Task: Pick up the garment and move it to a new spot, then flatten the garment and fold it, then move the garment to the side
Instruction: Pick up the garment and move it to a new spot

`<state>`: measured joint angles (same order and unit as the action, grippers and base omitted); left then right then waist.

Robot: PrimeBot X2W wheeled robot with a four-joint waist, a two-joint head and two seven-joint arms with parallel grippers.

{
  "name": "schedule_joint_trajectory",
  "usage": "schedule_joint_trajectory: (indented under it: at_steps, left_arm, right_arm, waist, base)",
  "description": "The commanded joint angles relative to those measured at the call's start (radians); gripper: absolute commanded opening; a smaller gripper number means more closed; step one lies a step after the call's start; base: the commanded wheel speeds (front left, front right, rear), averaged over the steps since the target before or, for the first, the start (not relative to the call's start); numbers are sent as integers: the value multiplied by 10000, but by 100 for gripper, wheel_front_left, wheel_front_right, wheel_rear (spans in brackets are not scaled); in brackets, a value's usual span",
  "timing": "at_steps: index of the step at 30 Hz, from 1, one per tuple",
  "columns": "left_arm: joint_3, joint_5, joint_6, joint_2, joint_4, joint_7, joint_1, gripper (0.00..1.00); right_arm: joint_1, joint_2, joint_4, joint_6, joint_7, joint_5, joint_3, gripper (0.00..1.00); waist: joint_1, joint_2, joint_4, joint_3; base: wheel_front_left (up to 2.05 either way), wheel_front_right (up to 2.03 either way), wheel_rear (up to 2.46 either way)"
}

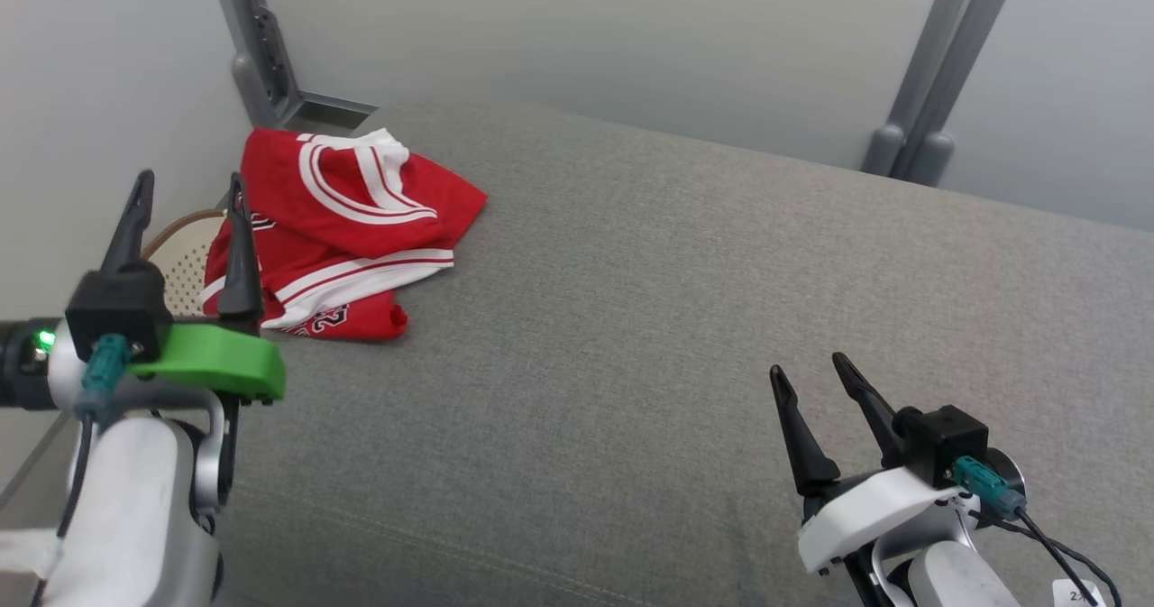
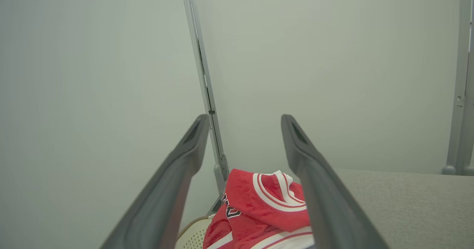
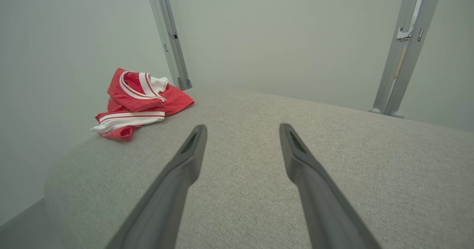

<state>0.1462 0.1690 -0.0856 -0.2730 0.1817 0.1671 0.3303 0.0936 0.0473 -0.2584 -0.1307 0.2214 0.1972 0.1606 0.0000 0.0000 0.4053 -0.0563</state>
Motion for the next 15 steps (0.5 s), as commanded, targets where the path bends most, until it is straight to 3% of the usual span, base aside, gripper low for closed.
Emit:
schedule_joint_trajectory:
  at_steps: [1,10,15]
  left_arm:
    - [-46,120,162,-141,235,-156,551,100]
    - [-282,427,805,-821,1476,-606,2886,100]
    - [-347,498,1220,-1417,3146,-959,4390,100]
  right_arm:
    - [178,50,70,-1,-78,-101,53,100]
    - [576,52,374,-1,-444,-428,69,100]
    - [823,55,544,-1,-594,-609,-10,100]
  waist:
    - [0,0,-442,226]
    - [0,0,-1510,918]
    - [0,0,-2239,1466]
  base:
    - [0,0,0]
    - [0,0,0]
    - [0,0,0]
